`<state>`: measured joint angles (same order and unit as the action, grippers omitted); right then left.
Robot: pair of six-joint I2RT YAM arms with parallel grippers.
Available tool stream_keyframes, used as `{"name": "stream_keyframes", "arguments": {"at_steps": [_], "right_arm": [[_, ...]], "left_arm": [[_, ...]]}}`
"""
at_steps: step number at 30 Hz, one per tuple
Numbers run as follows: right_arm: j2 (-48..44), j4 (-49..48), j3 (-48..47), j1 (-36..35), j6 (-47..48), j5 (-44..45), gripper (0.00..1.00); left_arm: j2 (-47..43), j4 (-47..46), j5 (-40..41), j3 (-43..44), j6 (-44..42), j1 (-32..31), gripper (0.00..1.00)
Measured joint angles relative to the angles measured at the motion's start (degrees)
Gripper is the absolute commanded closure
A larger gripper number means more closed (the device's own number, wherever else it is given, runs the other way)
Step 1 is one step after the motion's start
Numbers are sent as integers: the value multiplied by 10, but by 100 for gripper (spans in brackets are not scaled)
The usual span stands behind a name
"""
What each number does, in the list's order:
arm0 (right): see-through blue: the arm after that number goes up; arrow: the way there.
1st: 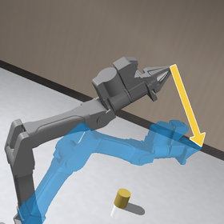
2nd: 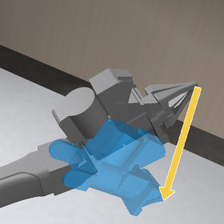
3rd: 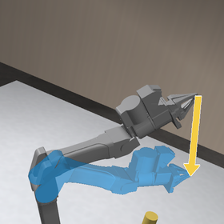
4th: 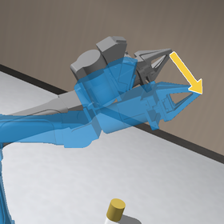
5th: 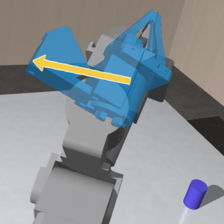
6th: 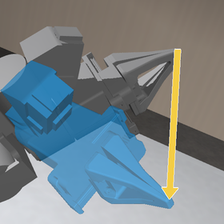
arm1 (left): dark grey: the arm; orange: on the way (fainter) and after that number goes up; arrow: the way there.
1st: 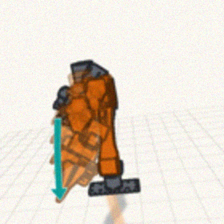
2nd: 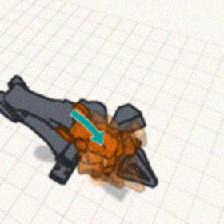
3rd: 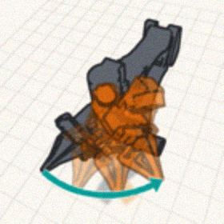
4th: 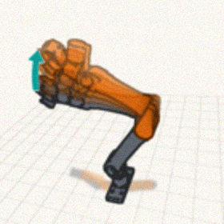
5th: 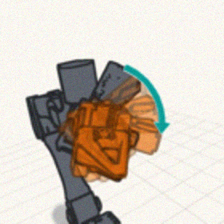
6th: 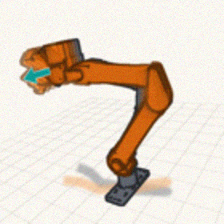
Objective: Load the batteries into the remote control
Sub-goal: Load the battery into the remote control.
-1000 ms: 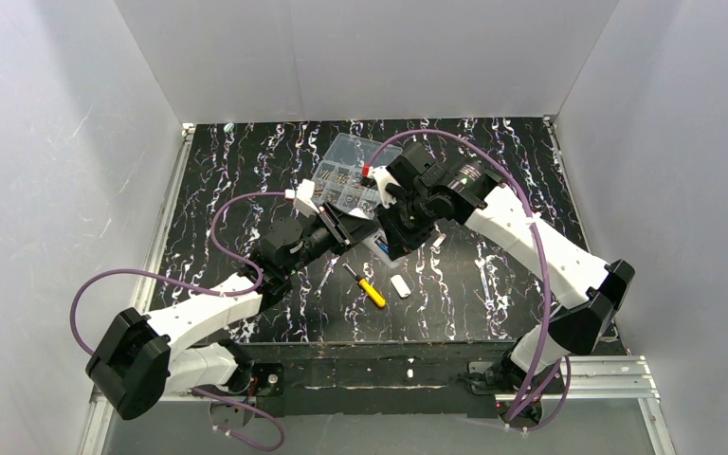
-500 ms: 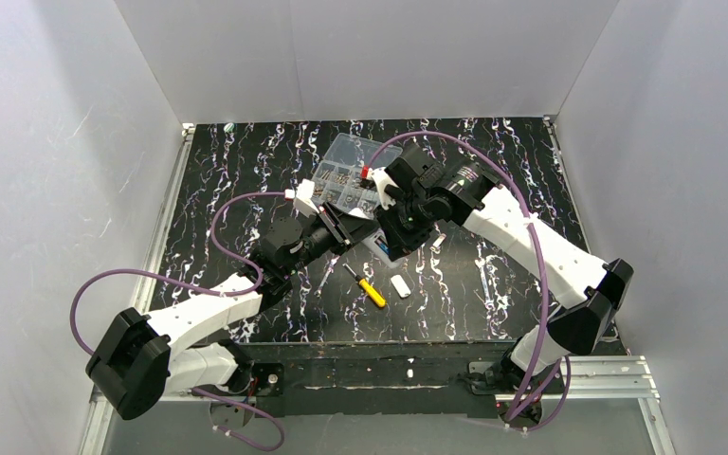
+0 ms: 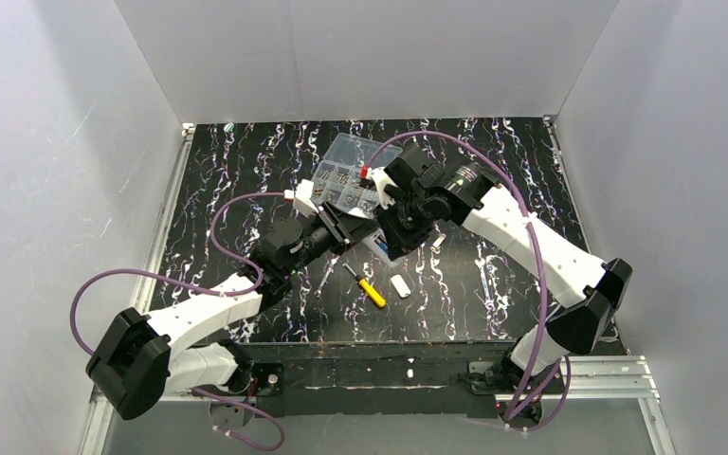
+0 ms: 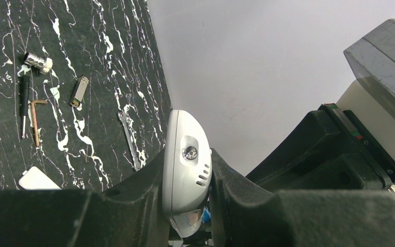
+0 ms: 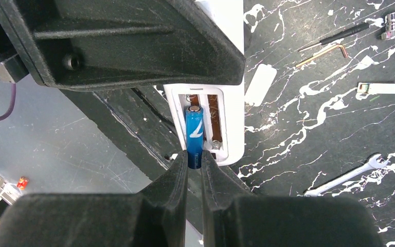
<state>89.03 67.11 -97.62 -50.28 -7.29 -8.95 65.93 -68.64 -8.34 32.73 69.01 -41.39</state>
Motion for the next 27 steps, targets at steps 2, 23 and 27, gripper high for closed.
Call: {"name": "stream_keyframes", "arguments": {"at_steps": [2,23,27], "right_arm": [[0,0,0,0,0,0,99],[1,-2,-1,0,4,12,87],[1,-4,-1,0,6,14,84]], "left_arm": [[0,0,0,0,2,0,100],[4,0,3,0,20,0,100],[6,0,3,0,22,0,100]]}}
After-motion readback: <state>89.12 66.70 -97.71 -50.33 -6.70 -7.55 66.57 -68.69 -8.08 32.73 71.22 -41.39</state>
